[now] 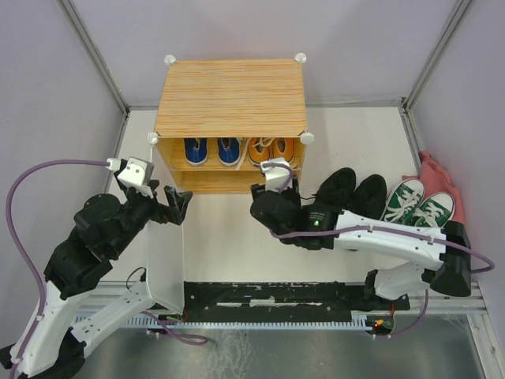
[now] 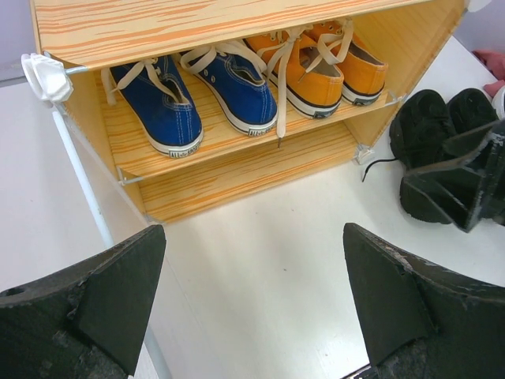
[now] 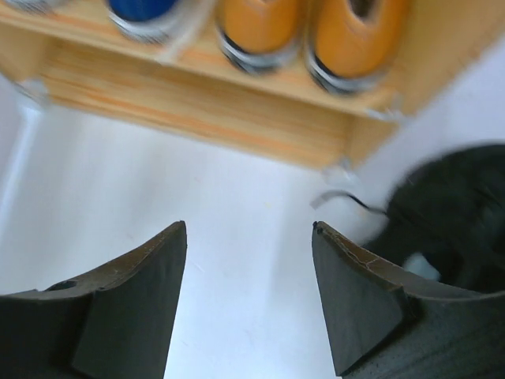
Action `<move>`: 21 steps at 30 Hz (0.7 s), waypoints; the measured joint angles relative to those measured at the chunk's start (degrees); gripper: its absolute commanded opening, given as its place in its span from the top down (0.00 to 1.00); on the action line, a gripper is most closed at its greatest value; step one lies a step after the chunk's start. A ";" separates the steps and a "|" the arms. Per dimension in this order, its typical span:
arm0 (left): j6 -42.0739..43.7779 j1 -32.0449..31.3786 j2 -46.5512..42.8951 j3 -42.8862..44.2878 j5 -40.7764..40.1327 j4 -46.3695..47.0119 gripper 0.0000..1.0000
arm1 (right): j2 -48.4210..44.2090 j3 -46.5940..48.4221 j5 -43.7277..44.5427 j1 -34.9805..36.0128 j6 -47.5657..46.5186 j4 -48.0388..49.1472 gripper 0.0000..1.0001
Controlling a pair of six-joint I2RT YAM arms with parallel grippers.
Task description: Place and organize the shoes in the shoe cabinet
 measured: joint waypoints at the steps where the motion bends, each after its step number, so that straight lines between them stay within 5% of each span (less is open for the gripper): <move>1: 0.00 0.00 -0.11 0.00 0.00 0.00 0.01 | -1.42 -1.05 0.74 0.00 2.64 -4.17 0.25; 9: -0.04 0.00 -0.13 0.00 0.22 0.00 0.01 | -5.51 -8.04 3.26 -2.60 20.46 -27.43 0.20; 21: -0.07 0.00 0.13 -0.02 0.22 0.00 0.01 | -7.61 -21.38 -9.09 -18.95 16.63 -18.21 0.27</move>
